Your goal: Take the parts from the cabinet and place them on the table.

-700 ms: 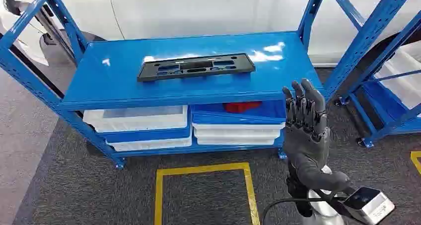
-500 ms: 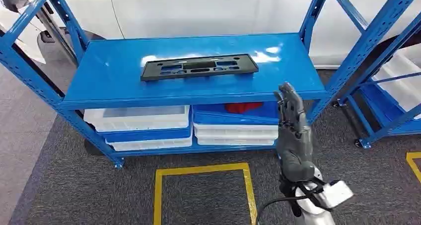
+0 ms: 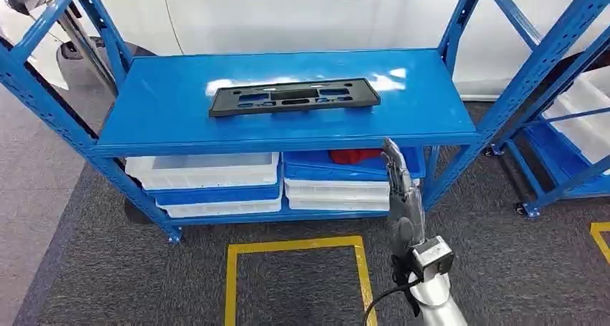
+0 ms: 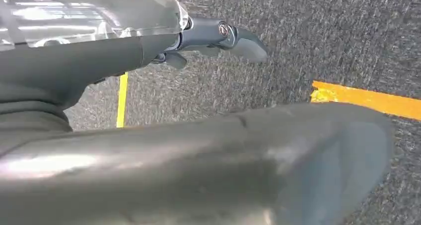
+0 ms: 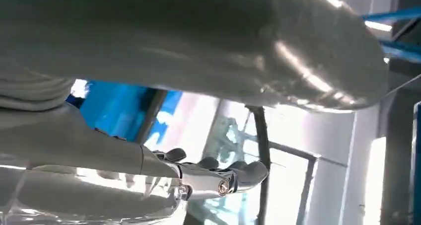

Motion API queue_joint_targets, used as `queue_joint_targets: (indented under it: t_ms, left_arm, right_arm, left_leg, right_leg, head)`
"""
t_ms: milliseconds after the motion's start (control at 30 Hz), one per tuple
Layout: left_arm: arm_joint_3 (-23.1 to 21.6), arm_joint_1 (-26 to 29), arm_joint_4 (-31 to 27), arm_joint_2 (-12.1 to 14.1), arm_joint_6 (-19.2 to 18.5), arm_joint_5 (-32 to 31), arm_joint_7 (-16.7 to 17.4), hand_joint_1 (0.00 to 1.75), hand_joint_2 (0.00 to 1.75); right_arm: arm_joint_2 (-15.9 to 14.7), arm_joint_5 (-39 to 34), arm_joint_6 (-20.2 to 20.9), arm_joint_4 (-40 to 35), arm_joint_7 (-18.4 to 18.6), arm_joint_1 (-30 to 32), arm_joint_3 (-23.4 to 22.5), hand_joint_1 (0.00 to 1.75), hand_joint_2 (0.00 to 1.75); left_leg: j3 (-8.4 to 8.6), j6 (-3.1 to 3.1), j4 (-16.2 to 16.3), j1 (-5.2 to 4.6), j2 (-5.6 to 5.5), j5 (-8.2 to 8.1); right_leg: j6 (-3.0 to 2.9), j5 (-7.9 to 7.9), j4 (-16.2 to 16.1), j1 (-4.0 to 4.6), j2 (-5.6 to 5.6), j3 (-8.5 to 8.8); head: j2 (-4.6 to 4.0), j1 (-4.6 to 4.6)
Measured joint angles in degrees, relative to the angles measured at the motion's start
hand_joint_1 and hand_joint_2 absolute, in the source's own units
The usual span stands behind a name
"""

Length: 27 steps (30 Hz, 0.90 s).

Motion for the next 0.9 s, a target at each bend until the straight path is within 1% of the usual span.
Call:
queue_joint_targets:
  t_ms: [33,67,100,133,167,200,233,267,300,333,400,433,500,533,567,600,633,667,700,733,767,800,833,900]
  left_arm:
    - [0.06,0.02,0.00,-0.04,0.06,0.00,0.04,0.00,0.00]
    - [0.09,-0.02,0.00,-0.07,0.15,0.00,0.04,0.00,0.00]
    - [0.11,0.03,0.00,-0.04,0.17,0.00,0.04,0.00,0.00]
    - [0.13,0.02,0.00,-0.09,0.15,-0.02,0.04,0.00,0.00]
    - [0.13,0.03,0.00,-0.15,0.13,-0.04,0.04,0.00,0.00]
    - [0.13,0.04,0.00,-0.15,0.07,-0.11,0.04,0.00,0.00]
    - [0.13,0.11,0.00,-0.15,-0.02,-0.13,0.02,0.00,0.00]
    - [0.11,0.27,0.00,-0.15,-0.13,-0.17,0.02,0.00,0.00]
    - [0.11,0.40,0.00,-0.15,-0.24,-0.31,0.00,0.00,0.00]
    - [0.11,0.44,0.00,-0.15,-0.33,-0.50,0.00,0.00,0.00]
    - [0.11,0.40,0.00,-0.11,-0.57,-0.70,-0.06,0.00,0.00]
    - [0.11,0.41,0.02,-0.09,-0.68,-0.72,-0.11,0.00,0.00]
    - [0.11,0.32,0.02,-0.11,-0.81,-0.87,-0.24,0.00,0.00]
    - [0.09,0.36,0.02,-0.09,-0.85,-0.87,-0.24,0.00,0.00]
    - [0.09,0.50,0.02,-0.09,-0.85,-0.92,-0.24,0.00,0.00]
    - [0.11,0.52,0.02,-0.11,-0.85,-0.94,-0.24,0.00,0.00]
    - [0.11,0.49,0.02,-0.07,-0.85,-0.94,-0.26,0.00,0.00]
    - [0.11,0.36,0.02,-0.02,-0.85,-0.94,-0.28,0.00,0.00]
    - [0.11,0.36,0.02,-0.02,-0.85,-0.94,-0.28,0.00,0.00]
    - [0.11,0.37,0.02,-0.02,-0.87,-0.96,-0.28,0.00,0.00]
    - [0.11,0.38,0.02,-0.02,-0.92,-1.01,-0.28,0.00,0.00]
    - [0.11,0.50,0.02,-0.02,-0.92,-1.05,-0.28,0.00,0.00]
    - [0.11,0.61,0.04,-0.02,-0.92,-1.05,-0.26,0.00,0.00]
    - [0.11,0.58,0.04,-0.02,-0.96,-1.14,-0.26,0.00,0.00]
  right_arm:
    - [0.00,-0.35,-0.02,0.55,0.00,-0.03,-0.11,0.00,0.00]
    - [0.02,-0.76,-0.02,0.92,-0.04,-0.12,-0.20,0.00,0.00]
    - [0.15,-1.12,0.06,1.18,-0.15,-0.26,-0.22,0.00,0.00]
    - [0.20,-1.45,0.09,1.45,-0.33,-0.54,-0.33,0.00,0.00]
    - [0.30,-1.68,0.06,1.79,-0.37,-0.72,-0.44,0.00,0.00]
    - [0.31,-1.86,0.06,2.04,-0.39,-0.74,-0.53,0.00,0.00]
    - [0.31,-2.04,0.04,2.37,-0.46,-0.73,-0.59,0.00,0.00]
    - [0.31,-2.17,0.00,2.62,-0.59,-0.70,-0.68,0.00,0.00]
    - [0.31,-2.25,-0.02,2.80,-0.68,-0.67,-0.79,0.00,0.00]
    - [0.31,-2.25,-0.02,2.93,-0.77,-0.68,-0.94,0.00,0.00]
    - [0.31,-2.43,-0.05,3.00,-0.90,-0.69,-1.16,0.00,0.00]
    - [0.31,-2.47,-0.07,3.02,-0.90,-0.72,-1.29,0.00,0.00]
    - [0.31,-2.76,-0.09,3.00,-0.94,-0.71,-1.64,0.00,0.00]
    - [0.31,-2.84,-0.09,3.02,-0.96,-0.68,-1.71,0.00,0.00]
    - [0.28,-2.93,-0.11,3.00,-0.96,-0.69,-1.77,0.00,0.00]
    - [0.28,-3.02,-0.13,2.98,-0.96,-0.67,-1.88,0.00,0.00]
    - [0.28,-3.09,-0.22,2.91,-0.96,-0.76,-2.01,0.00,0.00]
    - [0.26,-3.11,-0.22,2.89,-0.96,-0.83,-2.08,0.00,0.00]
    - [0.22,-3.13,-0.22,2.91,-0.96,-0.70,-2.14,0.00,0.00]
    - [0.20,-3.17,-0.22,2.91,-0.96,-0.49,-2.17,0.00,0.00]
    - [0.20,-3.17,-0.22,2.93,-0.96,-0.32,-2.16,0.00,0.00]
    - [0.20,-3.17,-0.22,2.93,-0.96,-0.21,-2.17,0.00,0.00]
    - [0.20,-3.17,-0.22,2.93,-0.96,-0.19,-2.16,0.00,0.00]
    - [0.20,-3.17,-0.26,2.93,-0.96,-0.22,-2.19,0.00,0.00]
  left_leg:
    - [0.11,-0.30,-0.21,0.08,0.02,0.06]
    - [0.21,-0.71,-0.19,-0.12,0.02,-0.07]
    - [-0.07,-0.92,0.64,0.15,-0.01,-0.78]
    - [-1.08,-1.11,3.05,0.13,0.02,-2.39]
    - [-3.08,-1.30,7.30,0.24,0.03,-4.58]
    - [-5.59,-1.50,12.48,0.39,0.03,-6.79]
    - [-8.02,-1.65,17.17,0.44,0.04,-8.25]
    - [-9.13,-1.68,18.98,0.45,0.04,-8.15]
    - [-8.76,-1.63,17.75,0.47,0.04,-6.62]
    - [-7.14,-1.50,14.16,0.47,0.04,-4.21]
    - [-1.95,-0.93,3.27,0.45,0.06,1.18]
    - [-0.62,-0.52,0.79,0.19,0.04,0.40]
    - [-0.58,-0.03,0.12,-0.06,-0.03,0.24]
    - [-0.64,0.40,-0.09,0.05,-0.05,0.16]
    - [-0.13,0.74,-0.16,0.04,-0.06,0.09]
    - [0.48,1.09,-0.56,0.31,-0.03,0.15]
    - [0.79,1.38,-0.57,0.30,0.00,-0.02]
    - [0.86,1.64,-0.56,0.28,0.00,-0.18]
    - [0.93,1.84,-0.56,0.18,0.00,-0.34]
    - [1.02,1.94,-0.54,0.06,-0.02,-0.56]
    - [1.27,1.99,-0.53,-0.05,-0.07,-0.79]
    - [1.71,1.95,-0.53,-0.14,-0.10,-1.12]
    - [2.43,1.91,-0.53,-0.23,-0.17,-1.61]
    - [4.08,1.74,-0.56,-0.45,-0.18,-2.66]
  right_leg:
    - [-0.36,-0.07,0.06,0.08,0.03,-0.02]
    - [-0.74,0.15,-0.36,-0.32,0.04,0.12]
    - [-1.02,0.32,-0.72,-0.53,-0.10,0.46]
    - [-1.46,0.27,-0.87,-0.59,-0.14,0.58]
    - [-1.60,0.22,-0.86,-0.59,-0.19,0.59]
    - [-1.70,0.14,-0.85,-0.52,-0.20,0.63]
    - [-1.83,-0.03,-0.84,-0.47,-0.21,0.63]
    - [-1.80,-0.13,-0.81,-0.47,-0.17,0.72]
    - [-1.72,-0.28,-0.81,-0.48,-0.09,0.96]
    - [-1.60,-0.44,-0.81,-0.49,-0.01,1.27]
    - [-1.18,-0.98,-0.81,-0.49,0.04,2.14]
    - [-0.80,-1.28,-0.74,-0.19,0.04,2.23]
    - [-0.16,-1.30,-0.98,-0.19,0.06,2.11]
    - [0.31,-0.87,-0.28,-0.12,0.07,2.16]
    - [0.58,-0.89,-0.27,-0.15,0.07,2.38]
    - [0.85,-1.43,0.28,-0.29,0.01,2.26]
    - [1.14,-2.40,2.30,-0.39,-0.02,1.42]
    - [1.39,-4.41,6.18,-0.42,-0.03,-0.85]
    - [1.51,-6.47,10.82,-0.50,-0.03,-3.64]
    - [1.64,-8.09,15.46,-0.51,-0.03,-6.61]
    - [1.67,-8.36,18.04,-0.52,-0.03,-8.59]
    - [1.48,-7.21,17.81,-0.49,-0.03,-9.25]
    - [1.04,-4.44,14.76,-0.44,-0.03,-8.38]
    - [-0.02,2.65,4.25,0.06,-0.04,-4.28]
  head:
    - [0.00,0.02]
    - [0.00,0.00]
    - [0.00,0.02]
    - [0.00,0.00]
    - [0.00,0.00]
    - [0.00,0.00]
    - [0.00,0.00]
    - [0.00,0.00]
    - [0.00,0.00]
    - [0.00,0.00]
    - [0.00,0.00]
    - [0.00,0.00]
    - [0.00,0.02]
    - [0.00,0.02]
    - [0.00,0.00]
    - [0.00,0.02]
    - [0.00,0.02]
    - [0.00,0.02]
    - [0.00,0.04]
    - [0.00,0.02]
    - [0.00,0.02]
    - [0.00,0.02]
    - [0.00,0.02]
    - [0.00,0.02]
